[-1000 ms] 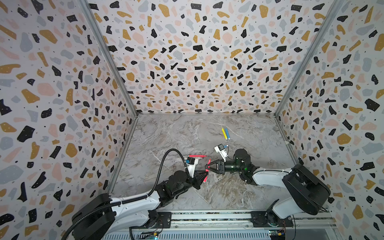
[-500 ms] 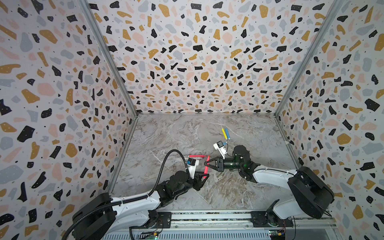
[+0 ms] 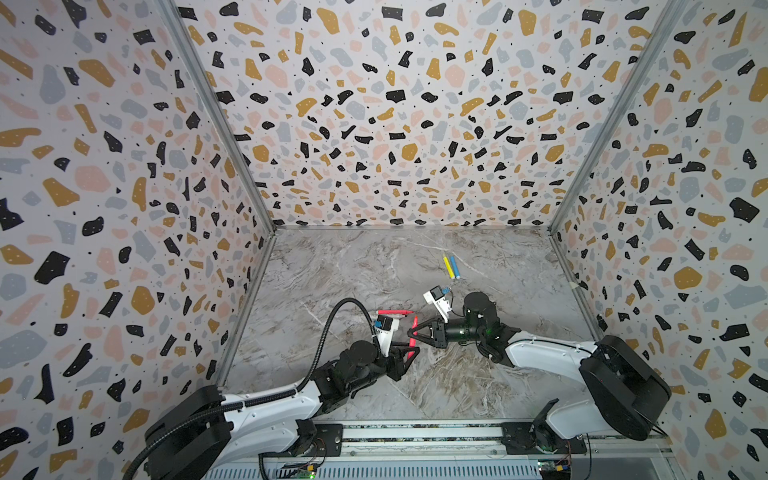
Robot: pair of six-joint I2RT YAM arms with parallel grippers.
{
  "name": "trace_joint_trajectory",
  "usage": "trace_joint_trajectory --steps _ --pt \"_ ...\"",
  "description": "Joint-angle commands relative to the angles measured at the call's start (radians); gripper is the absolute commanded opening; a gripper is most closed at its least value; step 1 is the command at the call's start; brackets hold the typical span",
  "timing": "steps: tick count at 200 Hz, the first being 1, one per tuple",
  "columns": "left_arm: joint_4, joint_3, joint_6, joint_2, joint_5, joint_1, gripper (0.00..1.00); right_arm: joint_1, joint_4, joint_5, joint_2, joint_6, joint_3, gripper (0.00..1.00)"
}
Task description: Insert the pens into the pen caps
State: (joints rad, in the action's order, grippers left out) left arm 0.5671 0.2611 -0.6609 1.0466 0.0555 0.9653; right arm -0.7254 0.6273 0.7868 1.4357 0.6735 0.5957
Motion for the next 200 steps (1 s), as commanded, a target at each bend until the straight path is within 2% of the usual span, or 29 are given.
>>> trace_joint_trajectory --steps 1,22,86,124,135,152,174,183,200 --pt "0.034 0.030 -0.002 0.010 0.005 0.003 0.31 -0.008 -0.013 -0.008 -0.038 -0.026 0.037 0.06" --pt "0.043 0.027 -0.009 0.016 0.000 0.003 0.27 -0.009 -0.012 -0.008 -0.045 -0.025 0.036 0.07" --pt "0.052 0.048 -0.015 0.041 0.003 0.004 0.26 -0.024 -0.014 -0.006 -0.048 -0.025 0.038 0.07" --pt "0.041 0.052 -0.019 0.044 -0.015 0.004 0.10 -0.025 -0.022 -0.012 -0.052 -0.029 0.039 0.08" --pt "0.028 0.053 -0.020 0.040 -0.030 0.003 0.06 -0.025 -0.030 -0.016 -0.056 -0.032 0.041 0.14" --pt "0.015 0.048 -0.020 0.030 -0.050 0.004 0.02 -0.024 -0.068 -0.036 -0.071 -0.051 0.049 0.29" --pt "0.005 0.038 -0.019 0.015 -0.067 0.003 0.00 -0.018 -0.185 -0.104 -0.117 -0.104 0.072 0.57" --pt "0.005 0.030 -0.019 0.008 -0.075 0.003 0.00 -0.009 -0.245 -0.159 -0.145 -0.123 0.081 0.61" --pt "0.005 0.017 -0.016 -0.003 -0.081 0.004 0.00 0.032 -0.379 -0.272 -0.195 -0.140 0.099 0.63"
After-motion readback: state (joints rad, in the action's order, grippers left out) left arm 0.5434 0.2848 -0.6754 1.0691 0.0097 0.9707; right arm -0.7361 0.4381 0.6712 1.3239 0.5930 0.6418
